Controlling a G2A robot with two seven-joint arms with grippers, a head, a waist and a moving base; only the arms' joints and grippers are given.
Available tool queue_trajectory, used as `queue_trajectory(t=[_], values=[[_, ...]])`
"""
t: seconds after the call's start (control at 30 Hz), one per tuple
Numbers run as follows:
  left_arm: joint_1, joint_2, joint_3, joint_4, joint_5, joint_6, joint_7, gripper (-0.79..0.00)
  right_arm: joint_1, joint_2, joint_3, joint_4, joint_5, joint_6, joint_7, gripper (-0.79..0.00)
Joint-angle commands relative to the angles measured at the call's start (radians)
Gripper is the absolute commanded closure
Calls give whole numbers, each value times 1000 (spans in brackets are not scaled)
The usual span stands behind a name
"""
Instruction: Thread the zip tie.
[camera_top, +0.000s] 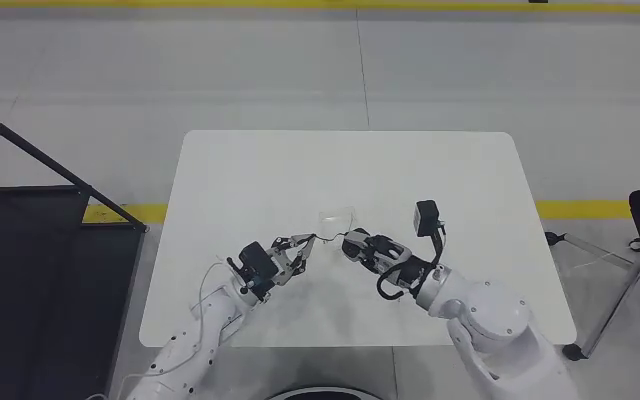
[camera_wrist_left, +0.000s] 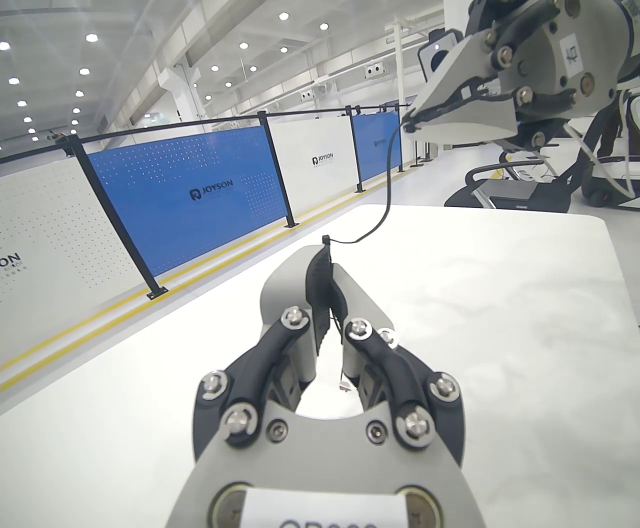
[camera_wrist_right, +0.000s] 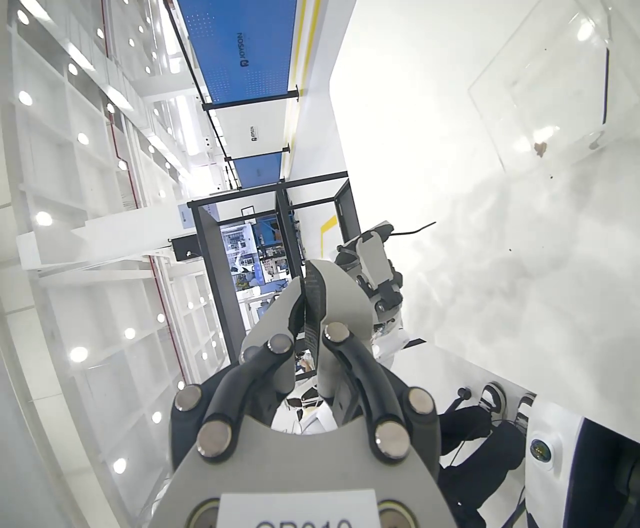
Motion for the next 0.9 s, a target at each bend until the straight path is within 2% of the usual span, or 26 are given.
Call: queue_trajectory(t=[0.0,0.87], values=[[-1,0,0,1,2,0,3,0,-2,0,2,-1,2,-5,2,0],[0,-2,-5,8,-36,-1,18,0,-49,3,19,-7,15,-64,8,0]])
